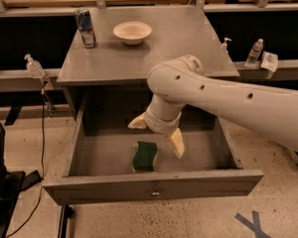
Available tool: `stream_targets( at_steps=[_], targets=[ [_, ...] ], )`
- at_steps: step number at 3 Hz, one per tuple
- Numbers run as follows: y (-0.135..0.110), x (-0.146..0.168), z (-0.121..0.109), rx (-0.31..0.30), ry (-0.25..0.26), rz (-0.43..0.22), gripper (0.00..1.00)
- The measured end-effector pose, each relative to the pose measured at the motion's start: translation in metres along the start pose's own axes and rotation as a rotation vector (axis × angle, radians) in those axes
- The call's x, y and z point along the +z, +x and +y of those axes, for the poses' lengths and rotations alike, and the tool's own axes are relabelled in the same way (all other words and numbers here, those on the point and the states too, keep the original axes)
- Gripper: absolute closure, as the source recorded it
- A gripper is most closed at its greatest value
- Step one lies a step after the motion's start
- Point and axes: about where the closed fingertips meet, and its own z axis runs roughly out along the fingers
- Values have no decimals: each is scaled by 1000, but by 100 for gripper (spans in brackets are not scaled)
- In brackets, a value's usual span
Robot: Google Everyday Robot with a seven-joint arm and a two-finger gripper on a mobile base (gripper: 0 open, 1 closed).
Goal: Pick sponge from top drawer and place on counter
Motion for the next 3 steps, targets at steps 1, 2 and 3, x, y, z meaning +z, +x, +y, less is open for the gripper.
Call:
stream_targets(
  at_steps=[1,2,3],
  targets=[
    [-8,26,-17,-203,7,63,0],
    [-10,45,-31,-300,-29,50,0],
    [-9,77,-34,-354,-101,-54,2]
  ],
)
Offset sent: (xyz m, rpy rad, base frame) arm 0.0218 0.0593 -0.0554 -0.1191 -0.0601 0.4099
